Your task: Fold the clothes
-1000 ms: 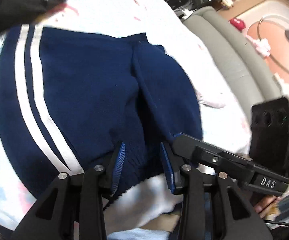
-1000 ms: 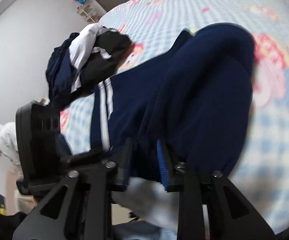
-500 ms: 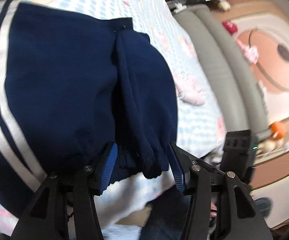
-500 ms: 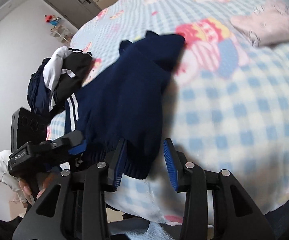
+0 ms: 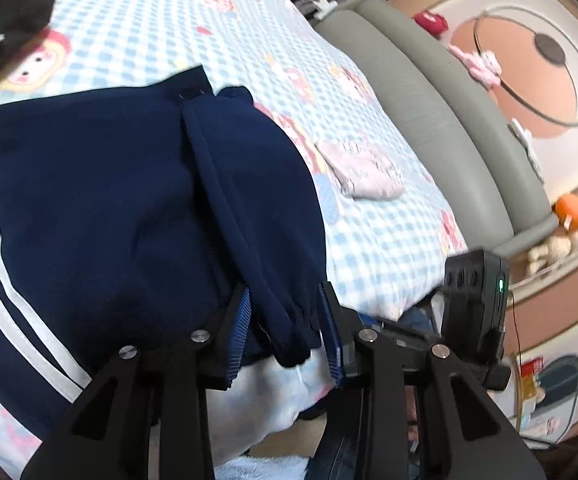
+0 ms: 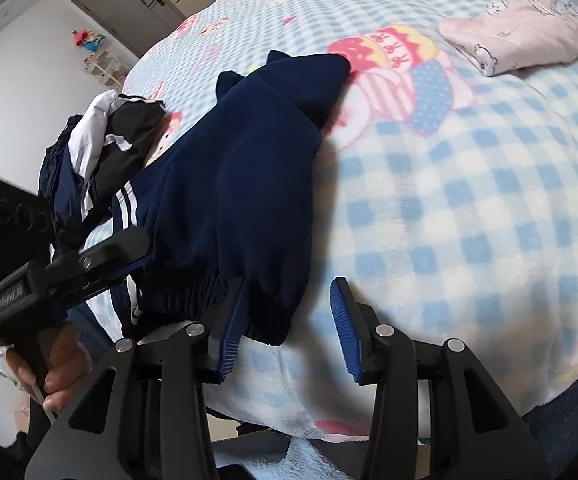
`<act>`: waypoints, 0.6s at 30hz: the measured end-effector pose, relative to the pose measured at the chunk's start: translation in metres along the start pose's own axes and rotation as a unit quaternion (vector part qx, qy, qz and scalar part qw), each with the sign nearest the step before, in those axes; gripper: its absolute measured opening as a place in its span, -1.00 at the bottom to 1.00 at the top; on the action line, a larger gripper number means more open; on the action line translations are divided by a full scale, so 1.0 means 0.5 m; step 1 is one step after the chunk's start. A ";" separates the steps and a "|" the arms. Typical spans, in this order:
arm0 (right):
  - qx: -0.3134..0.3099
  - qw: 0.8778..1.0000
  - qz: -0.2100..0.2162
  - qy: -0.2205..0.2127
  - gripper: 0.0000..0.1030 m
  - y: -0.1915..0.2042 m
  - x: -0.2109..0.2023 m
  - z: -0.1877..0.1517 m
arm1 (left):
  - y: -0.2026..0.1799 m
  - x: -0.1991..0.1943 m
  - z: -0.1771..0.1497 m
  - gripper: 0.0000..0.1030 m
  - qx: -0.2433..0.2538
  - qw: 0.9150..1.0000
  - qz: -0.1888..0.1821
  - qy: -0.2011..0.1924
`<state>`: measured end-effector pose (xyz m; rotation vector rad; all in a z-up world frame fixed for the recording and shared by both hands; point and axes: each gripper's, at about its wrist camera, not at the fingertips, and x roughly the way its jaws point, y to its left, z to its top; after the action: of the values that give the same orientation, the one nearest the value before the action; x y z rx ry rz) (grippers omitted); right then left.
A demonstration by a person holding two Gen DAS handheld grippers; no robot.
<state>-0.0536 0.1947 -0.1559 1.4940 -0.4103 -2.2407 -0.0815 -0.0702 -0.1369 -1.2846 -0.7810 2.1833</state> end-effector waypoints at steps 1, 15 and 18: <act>0.003 1.000 -0.002 -0.001 -0.17 -0.002 0.000 0.000 | 0.002 0.023 0.004 -0.33 -0.002 1.000 0.011 0.016; 0.005 1.000 0.012 -0.027 -0.16 0.012 -0.038 0.018 | -0.096 -0.011 0.089 -0.76 0.046 0.996 0.054 -0.045; -0.015 0.999 0.022 -0.037 -0.10 0.037 -0.050 0.036 | -0.111 -0.074 0.097 -0.76 0.050 0.991 0.079 -0.098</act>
<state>-0.0586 0.1910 -0.1202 1.3770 -0.4264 -2.2633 -0.1020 -0.0657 -0.0570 -1.1283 -0.6529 2.4709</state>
